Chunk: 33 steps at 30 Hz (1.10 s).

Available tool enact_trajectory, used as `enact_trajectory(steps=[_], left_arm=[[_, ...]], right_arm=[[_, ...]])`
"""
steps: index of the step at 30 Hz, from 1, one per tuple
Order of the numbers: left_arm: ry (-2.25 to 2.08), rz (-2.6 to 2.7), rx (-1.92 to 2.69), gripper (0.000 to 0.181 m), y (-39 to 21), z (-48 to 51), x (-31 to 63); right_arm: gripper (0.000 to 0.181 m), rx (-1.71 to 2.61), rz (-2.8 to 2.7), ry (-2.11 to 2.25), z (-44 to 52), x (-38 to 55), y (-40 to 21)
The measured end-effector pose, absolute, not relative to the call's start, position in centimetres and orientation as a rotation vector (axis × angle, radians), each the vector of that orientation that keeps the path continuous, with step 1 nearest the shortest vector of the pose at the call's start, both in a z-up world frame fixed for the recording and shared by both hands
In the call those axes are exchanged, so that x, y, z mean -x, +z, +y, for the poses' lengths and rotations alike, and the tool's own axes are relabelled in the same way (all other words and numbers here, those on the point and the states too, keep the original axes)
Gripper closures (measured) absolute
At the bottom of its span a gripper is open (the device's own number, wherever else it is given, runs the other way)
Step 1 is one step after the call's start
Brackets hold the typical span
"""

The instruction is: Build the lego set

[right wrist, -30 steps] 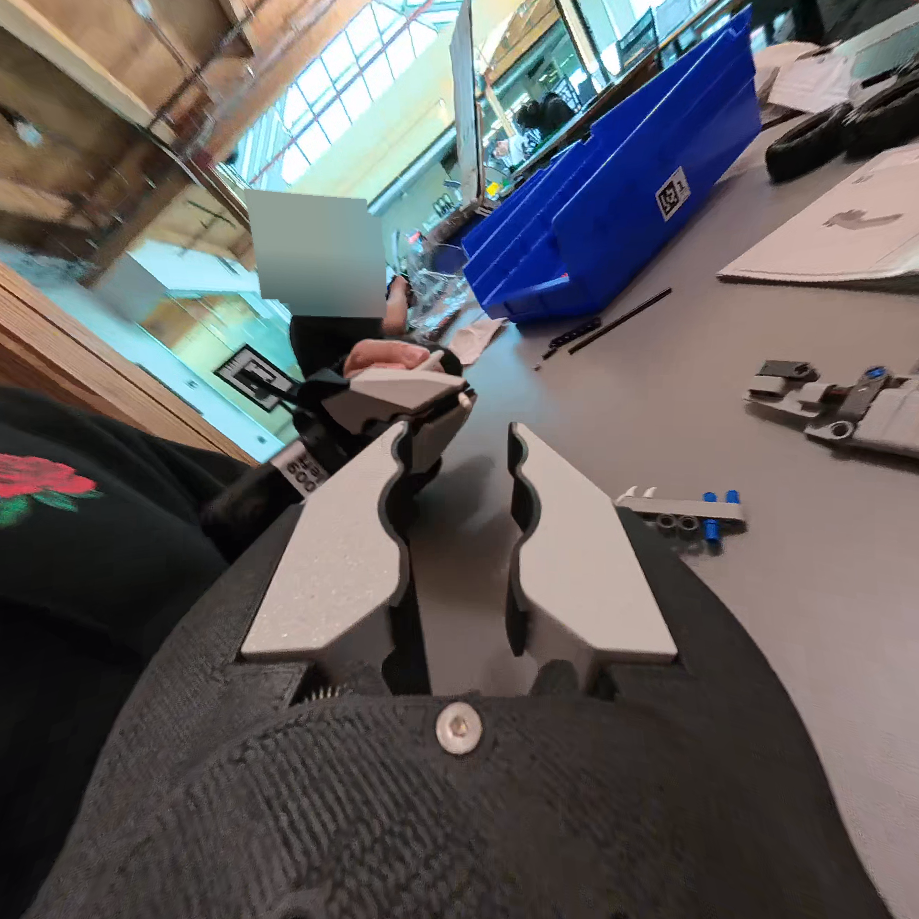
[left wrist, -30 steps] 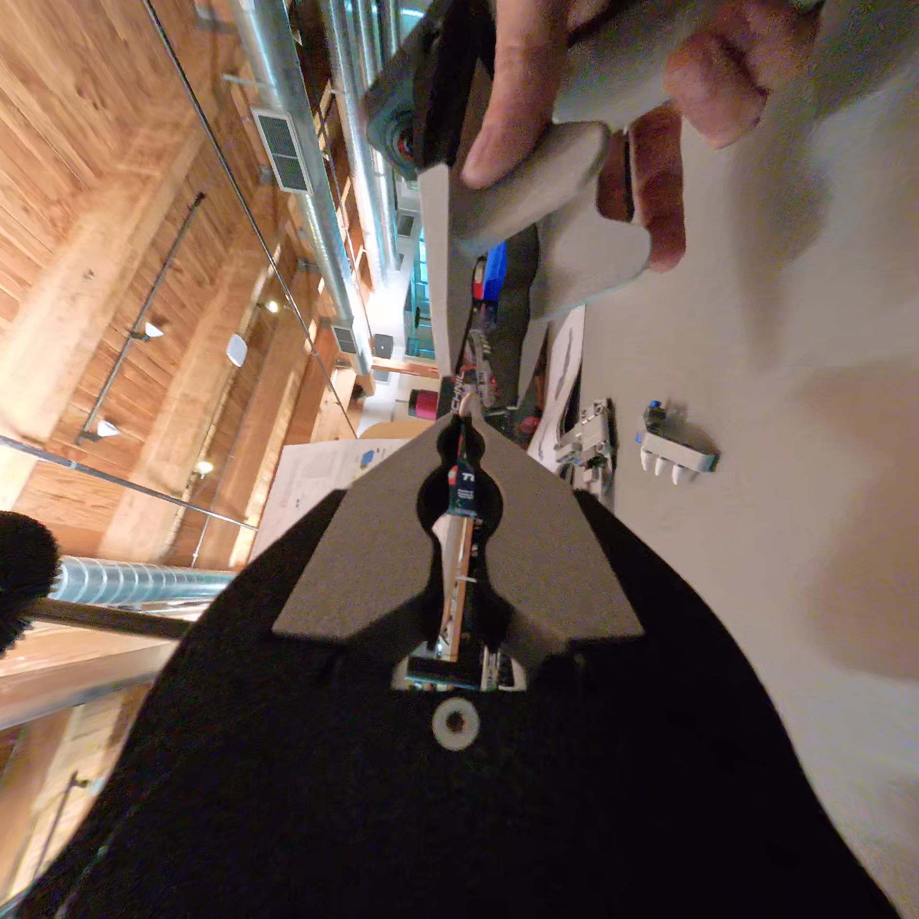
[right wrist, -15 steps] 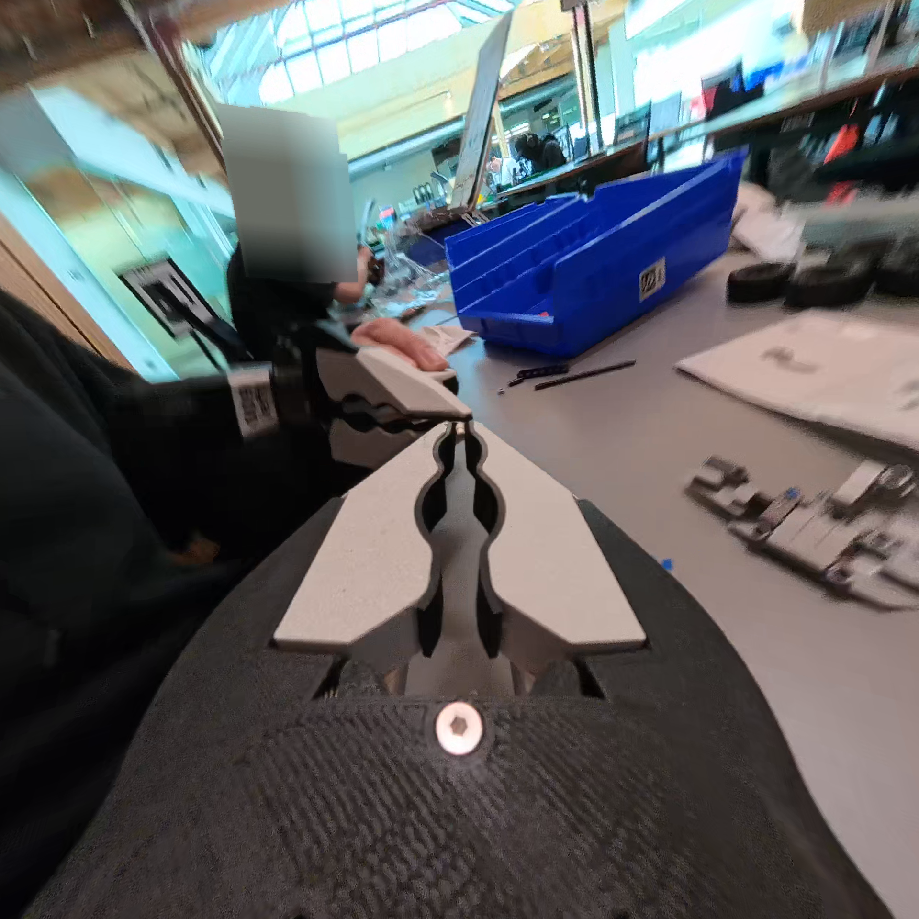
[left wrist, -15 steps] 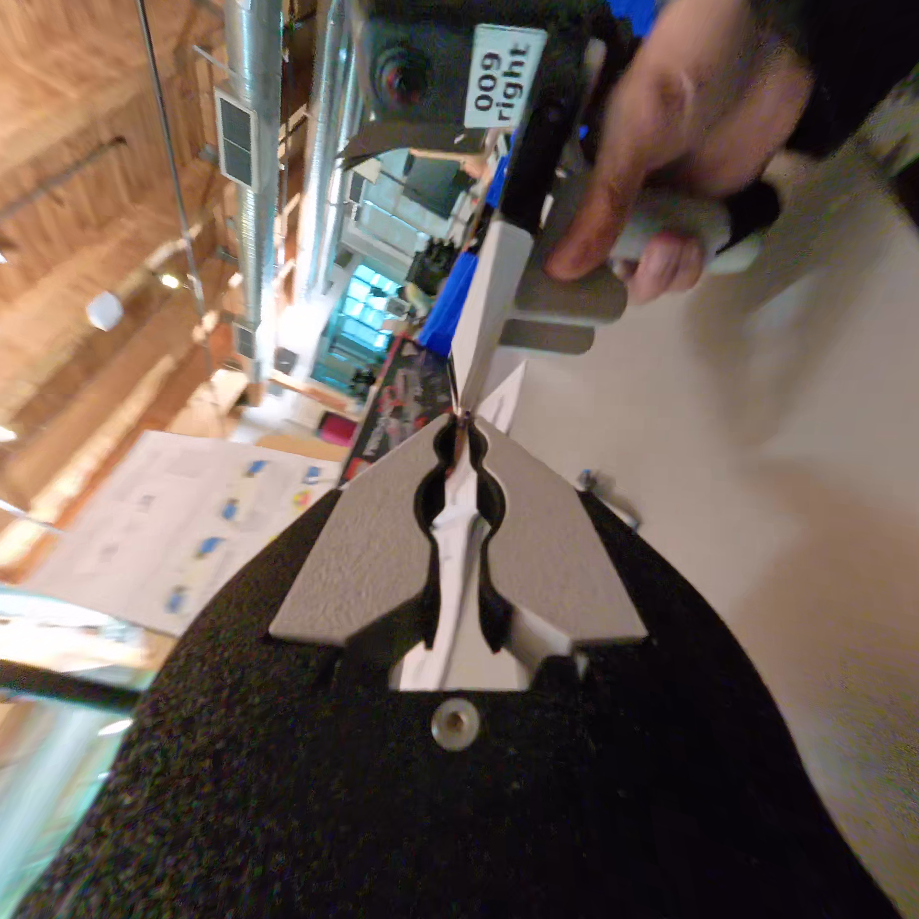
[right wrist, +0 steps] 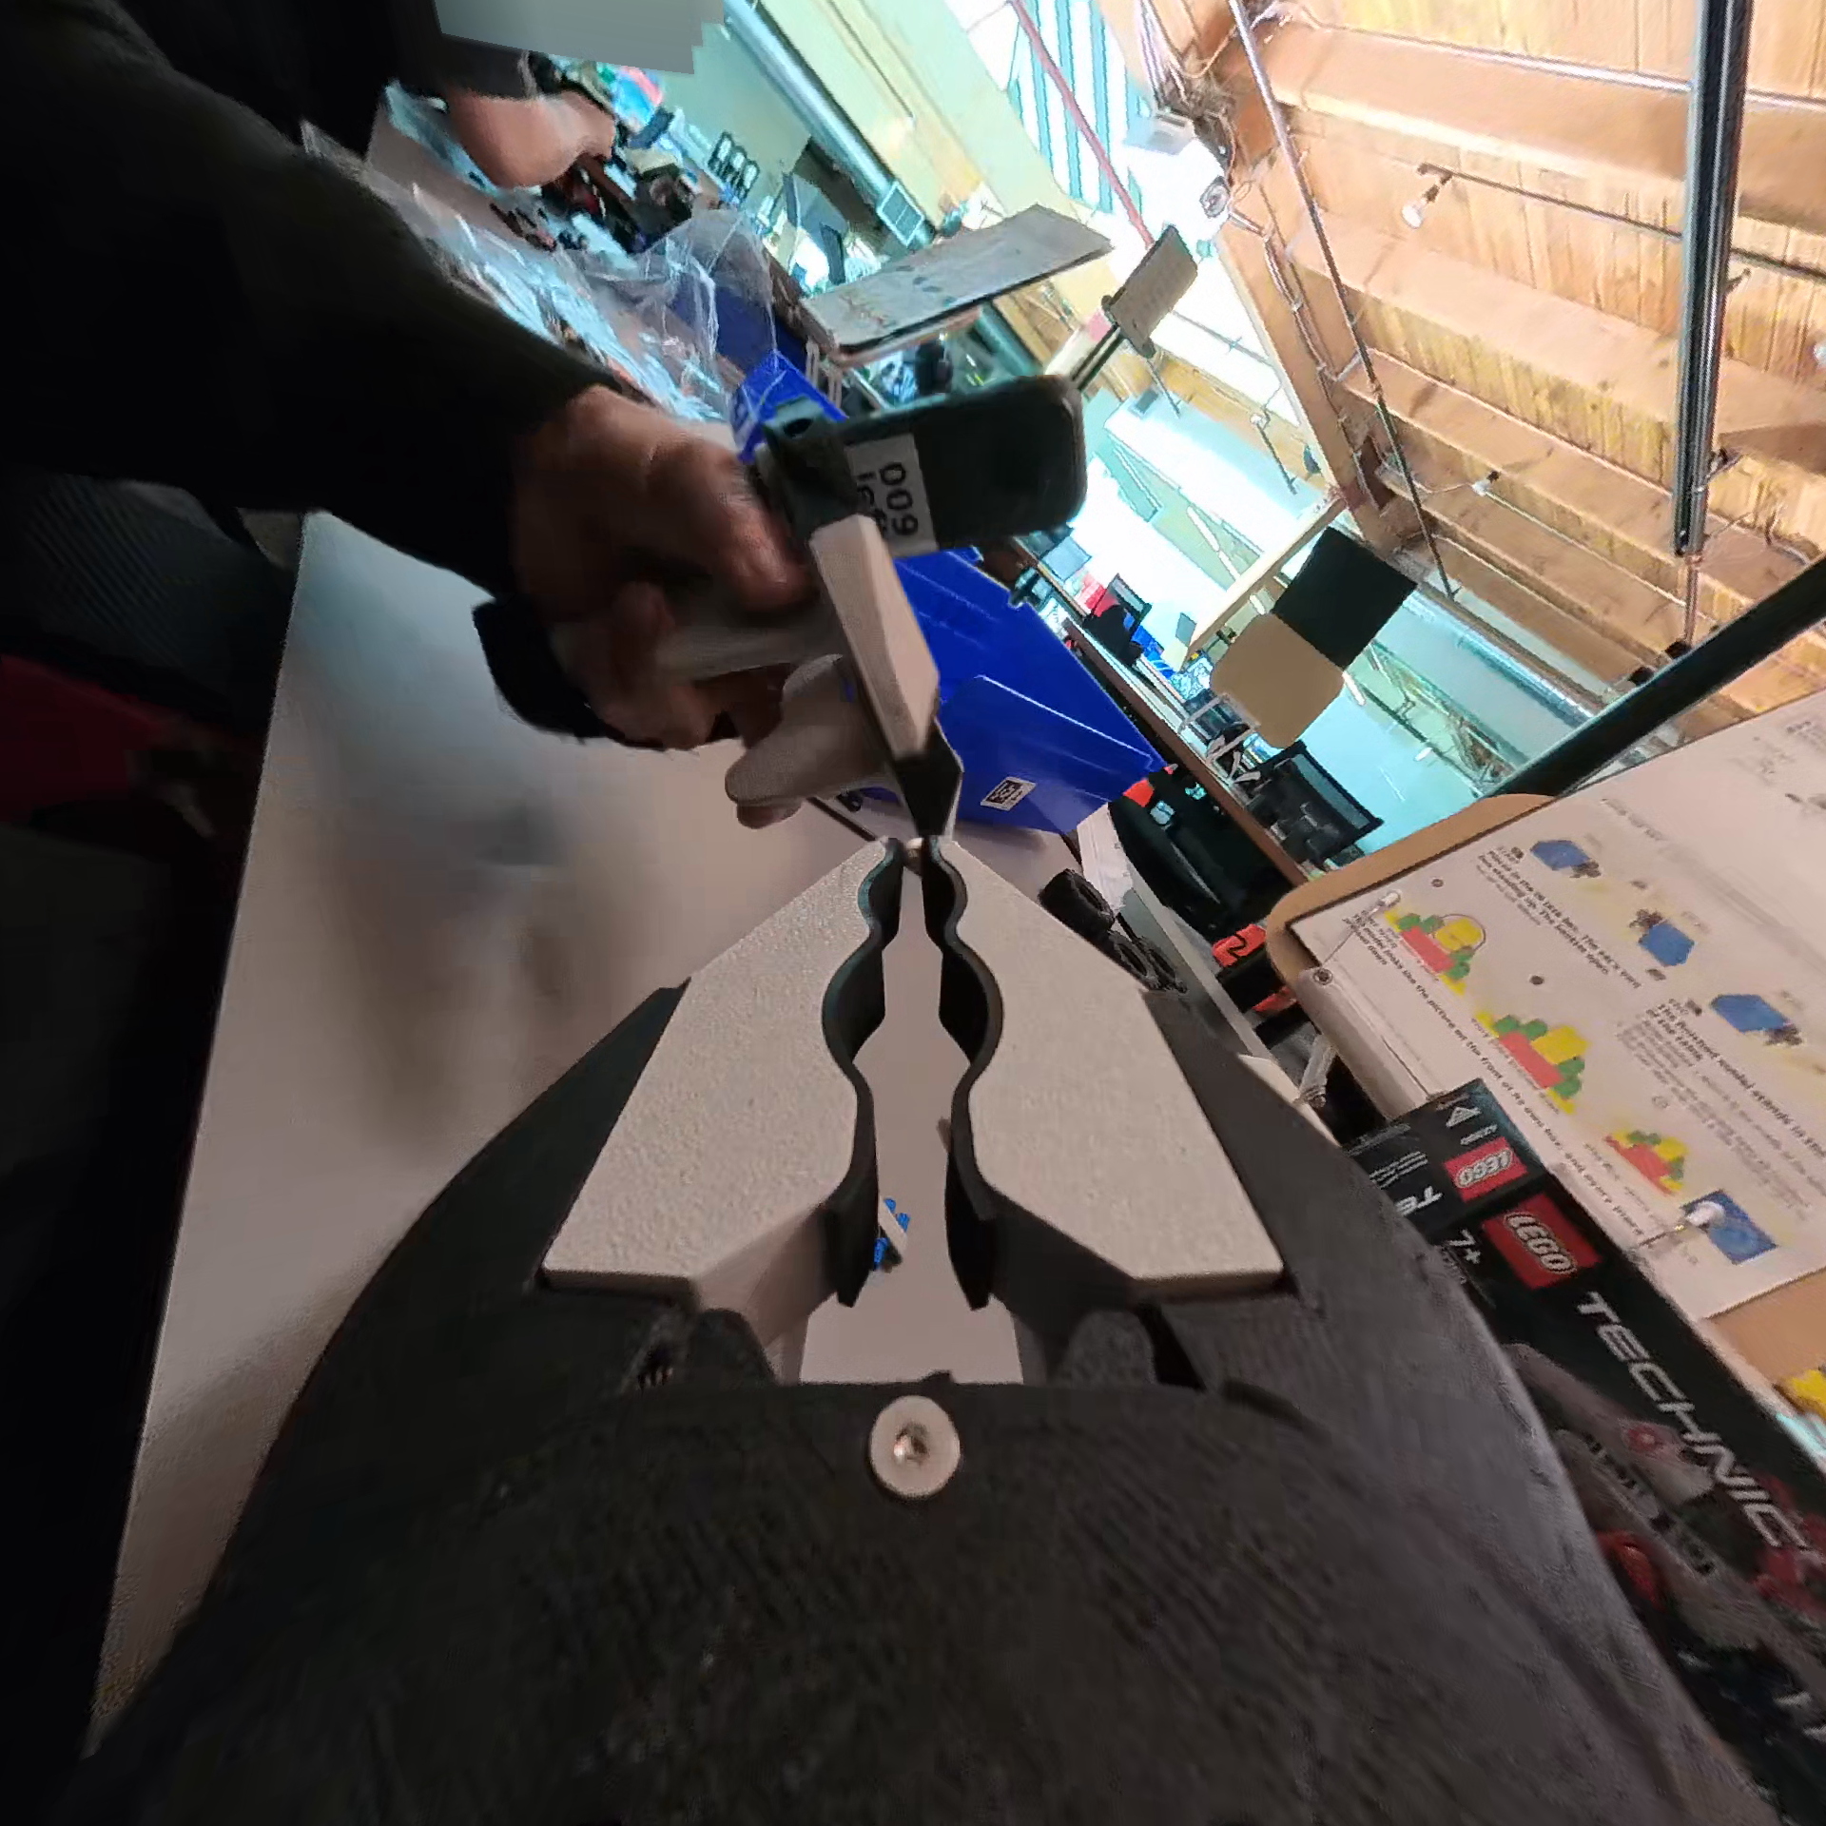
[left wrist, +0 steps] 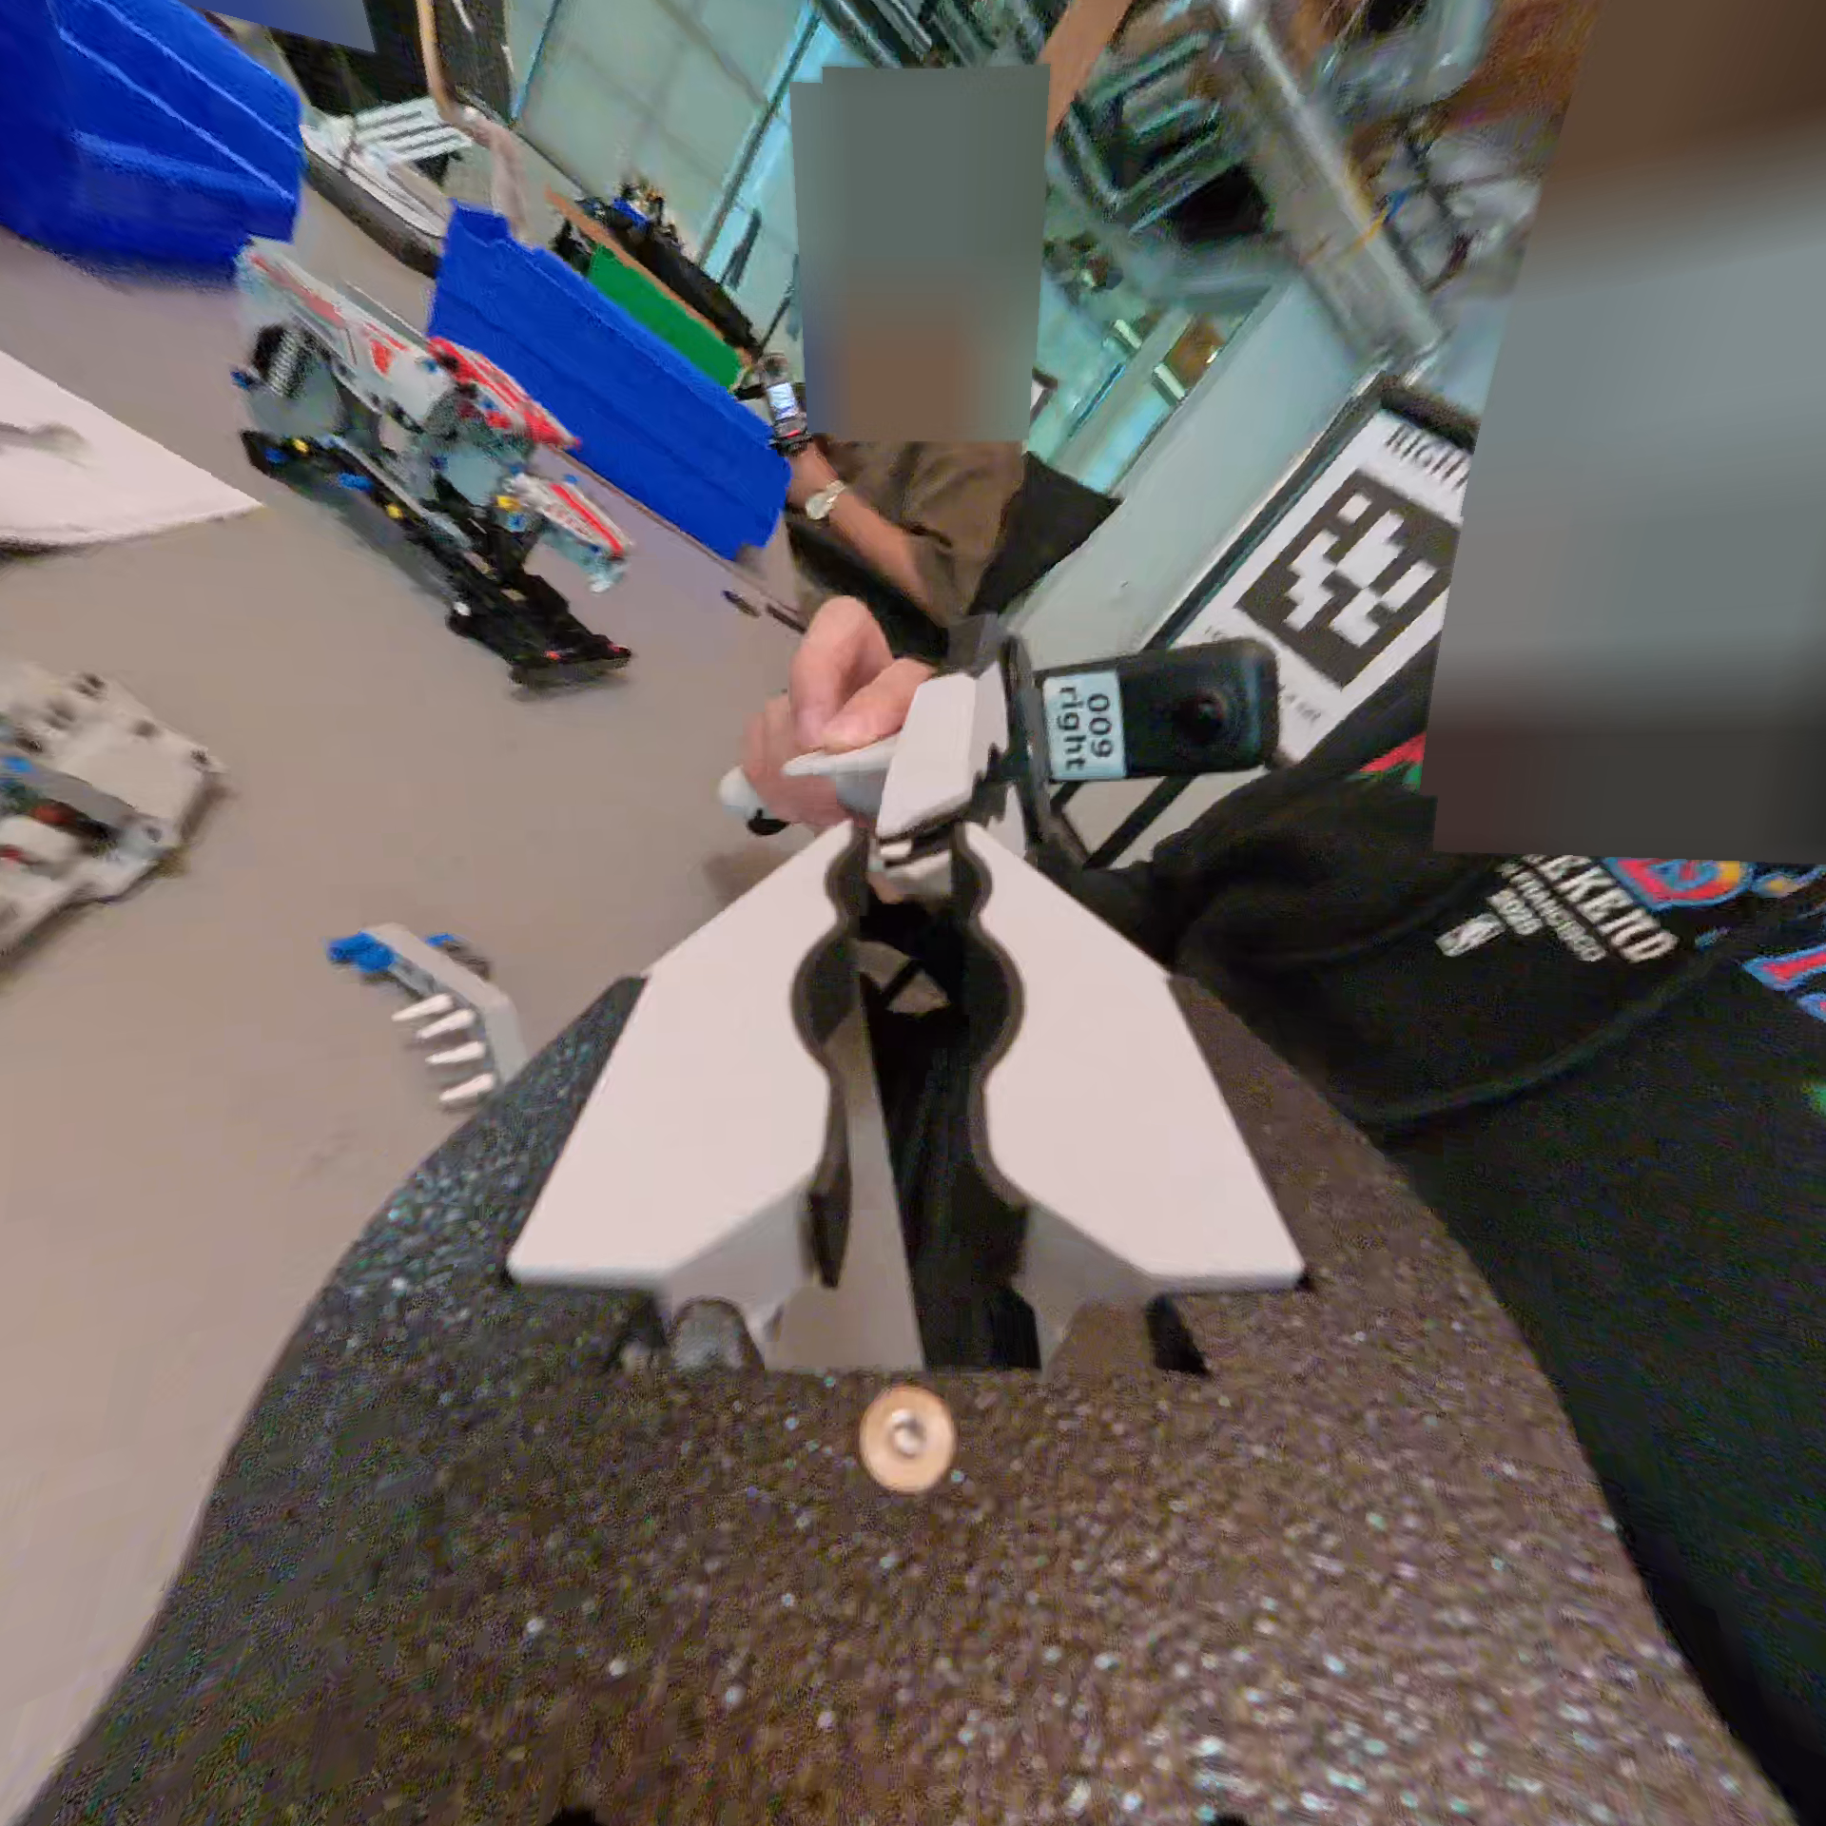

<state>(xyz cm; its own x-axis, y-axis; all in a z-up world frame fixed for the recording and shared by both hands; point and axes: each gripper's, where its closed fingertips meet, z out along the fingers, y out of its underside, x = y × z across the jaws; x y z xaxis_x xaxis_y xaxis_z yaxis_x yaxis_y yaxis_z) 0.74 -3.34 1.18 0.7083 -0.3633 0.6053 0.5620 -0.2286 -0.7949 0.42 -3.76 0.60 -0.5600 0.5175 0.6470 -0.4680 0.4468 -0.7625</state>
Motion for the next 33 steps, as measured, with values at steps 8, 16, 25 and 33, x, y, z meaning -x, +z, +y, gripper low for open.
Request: enact_trajectory(steps=[8, 16, 25, 33], left_arm=[[-0.906, -0.248, 1.630, 0.162, -0.3, -3.2, 0.0], [-1.061, -0.223, 1.617, 0.176, -0.3, -3.7, -1.6], [-1.207, -0.322, 1.490, 0.181, -0.2, -3.8, -0.7], [-0.696, -0.165, 1.585, 0.175, -0.4, -4.0, 1.6]], right_arm=[[0.180, -0.023, -1.725, 1.196, -4.3, -0.4, 0.3], [0.179, -0.073, -1.721, 1.151, -4.9, -0.5, 0.0], [0.179, -0.065, -1.726, 1.185, -4.8, -0.6, -0.1], [0.180, 0.103, -1.796, 1.320, -4.5, 0.2, -0.8]])
